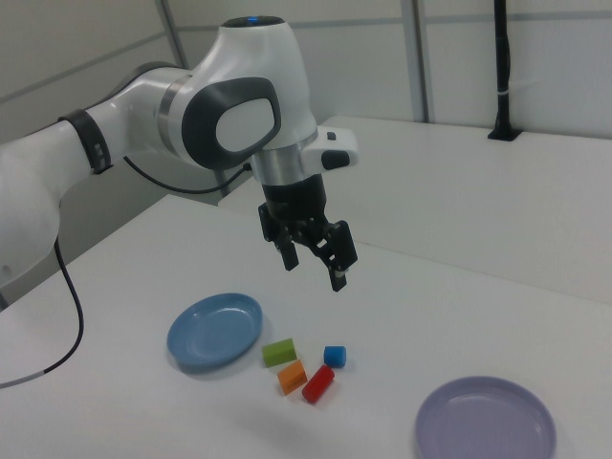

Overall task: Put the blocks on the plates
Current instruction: 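Move the open gripper down toward the green block, then close the gripper on the green block and lift it, then carry the green block onto the light blue plate and release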

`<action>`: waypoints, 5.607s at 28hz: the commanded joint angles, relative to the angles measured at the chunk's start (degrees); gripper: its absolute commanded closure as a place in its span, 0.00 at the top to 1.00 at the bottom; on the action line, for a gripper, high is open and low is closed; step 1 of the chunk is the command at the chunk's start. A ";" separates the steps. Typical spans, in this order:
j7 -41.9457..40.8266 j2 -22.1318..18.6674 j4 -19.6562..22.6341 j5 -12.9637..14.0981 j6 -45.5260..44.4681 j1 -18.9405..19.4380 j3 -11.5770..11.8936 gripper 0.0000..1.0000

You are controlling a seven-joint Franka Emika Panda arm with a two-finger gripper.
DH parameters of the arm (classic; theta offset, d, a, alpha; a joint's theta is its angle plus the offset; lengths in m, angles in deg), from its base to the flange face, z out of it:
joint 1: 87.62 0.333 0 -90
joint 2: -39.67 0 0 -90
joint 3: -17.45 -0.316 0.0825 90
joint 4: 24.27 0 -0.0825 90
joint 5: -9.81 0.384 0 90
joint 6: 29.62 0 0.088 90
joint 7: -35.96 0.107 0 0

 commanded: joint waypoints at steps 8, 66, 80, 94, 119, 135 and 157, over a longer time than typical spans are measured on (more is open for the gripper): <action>-13.43 1.41 0.86 -1.03 -5.10 0.50 -0.33 0.92; 51.86 20.57 8.41 1.26 23.46 17.29 -0.95 1.00; 51.60 21.28 8.50 1.34 24.77 16.06 -0.69 0.20; 50.29 20.84 8.24 0.99 25.92 15.97 -0.60 0.00; 44.22 18.46 4.55 -1.12 26.01 21.24 -4.47 0.00; 40.44 20.57 4.81 -5.86 31.28 25.64 -4.73 0.53; 44.66 18.81 5.16 -4.72 13.61 21.60 -2.62 1.00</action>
